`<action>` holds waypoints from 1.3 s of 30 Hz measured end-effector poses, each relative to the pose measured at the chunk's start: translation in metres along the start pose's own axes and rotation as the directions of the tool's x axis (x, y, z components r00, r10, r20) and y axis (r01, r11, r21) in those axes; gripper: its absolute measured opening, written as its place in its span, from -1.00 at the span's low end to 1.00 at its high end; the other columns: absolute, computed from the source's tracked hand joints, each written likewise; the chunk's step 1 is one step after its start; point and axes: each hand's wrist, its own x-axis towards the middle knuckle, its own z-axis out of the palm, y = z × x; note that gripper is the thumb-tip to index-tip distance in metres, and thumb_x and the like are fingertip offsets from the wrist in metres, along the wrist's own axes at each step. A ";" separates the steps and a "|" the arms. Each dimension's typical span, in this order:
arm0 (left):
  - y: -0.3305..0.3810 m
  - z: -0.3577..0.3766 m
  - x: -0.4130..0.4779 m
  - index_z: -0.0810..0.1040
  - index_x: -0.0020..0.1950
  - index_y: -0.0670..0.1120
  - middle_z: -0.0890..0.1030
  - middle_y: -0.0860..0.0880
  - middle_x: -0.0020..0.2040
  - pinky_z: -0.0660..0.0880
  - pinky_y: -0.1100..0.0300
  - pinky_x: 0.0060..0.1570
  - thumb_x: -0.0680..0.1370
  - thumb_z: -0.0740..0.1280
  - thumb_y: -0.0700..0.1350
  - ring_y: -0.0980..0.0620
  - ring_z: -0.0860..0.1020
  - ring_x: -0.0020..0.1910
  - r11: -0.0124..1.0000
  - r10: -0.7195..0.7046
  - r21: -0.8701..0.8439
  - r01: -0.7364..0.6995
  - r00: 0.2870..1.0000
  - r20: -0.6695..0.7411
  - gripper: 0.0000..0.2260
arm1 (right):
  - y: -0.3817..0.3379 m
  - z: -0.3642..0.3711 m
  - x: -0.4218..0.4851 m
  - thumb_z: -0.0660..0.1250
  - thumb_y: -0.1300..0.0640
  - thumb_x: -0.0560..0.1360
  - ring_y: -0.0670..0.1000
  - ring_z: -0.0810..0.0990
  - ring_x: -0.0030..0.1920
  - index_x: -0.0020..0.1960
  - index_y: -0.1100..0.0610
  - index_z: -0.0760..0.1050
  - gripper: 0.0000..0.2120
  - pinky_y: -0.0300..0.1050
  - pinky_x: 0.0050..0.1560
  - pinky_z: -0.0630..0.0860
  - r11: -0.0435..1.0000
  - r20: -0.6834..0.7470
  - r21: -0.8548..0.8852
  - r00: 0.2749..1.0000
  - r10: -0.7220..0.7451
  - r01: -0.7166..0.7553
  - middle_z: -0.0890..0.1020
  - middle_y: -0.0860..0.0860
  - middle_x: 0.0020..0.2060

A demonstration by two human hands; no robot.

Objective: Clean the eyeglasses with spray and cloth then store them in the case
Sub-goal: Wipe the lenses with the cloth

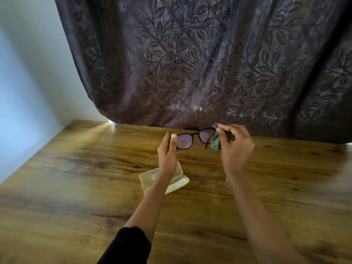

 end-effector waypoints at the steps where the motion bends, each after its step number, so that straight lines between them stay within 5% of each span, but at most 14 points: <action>1: 0.001 0.002 -0.001 0.31 -0.29 -0.09 0.28 0.04 -0.40 0.19 0.27 -0.46 0.63 0.11 -0.11 0.16 0.22 -0.45 1.000 -0.001 0.006 0.001 1.000 -0.005 -0.72 | 0.000 0.000 -0.001 0.44 0.25 0.38 -0.15 0.56 -0.23 -0.09 0.22 0.63 -0.88 -0.56 -0.16 0.43 1.000 0.012 -0.015 1.000 -0.021 0.022 0.65 0.08 -0.16; 6: 0.007 0.009 0.000 0.31 -0.31 -0.07 0.29 0.02 -0.39 0.20 0.33 -0.45 0.64 0.10 -0.12 0.19 0.23 -0.45 0.998 -0.051 -0.047 0.050 0.999 -0.014 -0.70 | -0.004 0.014 -0.022 0.44 0.28 0.37 -0.15 0.53 -0.21 -0.10 0.24 0.63 -0.89 -0.65 -0.13 0.33 0.975 0.171 -0.068 0.965 -0.198 0.212 0.62 0.07 -0.17; 13: 0.008 0.002 0.002 0.30 -0.28 -0.06 0.29 0.01 -0.36 0.23 0.39 -0.43 0.63 0.10 -0.10 0.21 0.24 -0.44 0.990 -0.103 -0.101 0.103 0.995 0.008 -0.72 | 0.011 0.007 -0.009 0.44 0.29 0.36 -0.04 0.60 -0.22 -0.10 0.25 0.63 -0.88 -0.39 -0.18 0.46 0.989 0.077 -0.125 0.994 -0.072 0.082 0.62 0.11 -0.14; 19: 0.008 0.010 0.003 0.30 -0.29 -0.06 0.29 0.00 -0.36 0.26 0.41 -0.42 0.63 0.10 -0.10 0.23 0.27 -0.45 0.987 -0.114 -0.116 0.113 0.994 0.003 -0.71 | -0.005 0.019 -0.022 0.44 0.30 0.37 -0.17 0.50 -0.20 -0.11 0.25 0.62 -0.90 -0.65 -0.10 0.32 0.971 0.144 -0.095 0.969 -0.203 0.218 0.62 0.09 -0.15; 25: 0.007 0.004 0.005 0.31 -0.29 -0.05 0.27 -0.02 -0.34 0.24 0.39 -0.42 0.63 0.11 -0.08 0.18 0.23 -0.41 0.987 -0.122 -0.103 0.122 0.992 0.001 -0.72 | 0.015 0.010 -0.007 0.43 0.30 0.37 -0.01 0.60 -0.23 -0.11 0.26 0.62 -0.90 -0.24 -0.22 0.56 0.987 0.079 -0.133 0.994 -0.075 0.085 0.62 0.11 -0.15; 32: 0.009 0.007 0.003 0.32 -0.32 -0.03 0.31 0.04 -0.37 0.25 0.36 -0.39 0.63 0.12 -0.09 0.21 0.26 -0.43 0.983 -0.136 -0.126 0.133 0.991 -0.017 -0.70 | -0.003 0.022 -0.023 0.44 0.30 0.37 -0.12 0.54 -0.20 -0.11 0.25 0.62 -0.90 -0.46 -0.13 0.42 0.970 0.163 -0.093 0.964 -0.209 0.226 0.62 0.08 -0.17; 39: 0.010 0.005 0.005 0.31 -0.30 -0.06 0.30 0.00 -0.36 0.25 0.41 -0.42 0.63 0.11 -0.10 0.21 0.26 -0.44 0.987 -0.109 -0.116 0.110 0.994 0.017 -0.71 | 0.011 0.014 -0.011 0.42 0.30 0.38 -0.06 0.58 -0.21 -0.11 0.26 0.62 -0.91 -0.47 -0.15 0.42 0.988 0.088 -0.132 0.994 -0.069 0.080 0.63 0.10 -0.16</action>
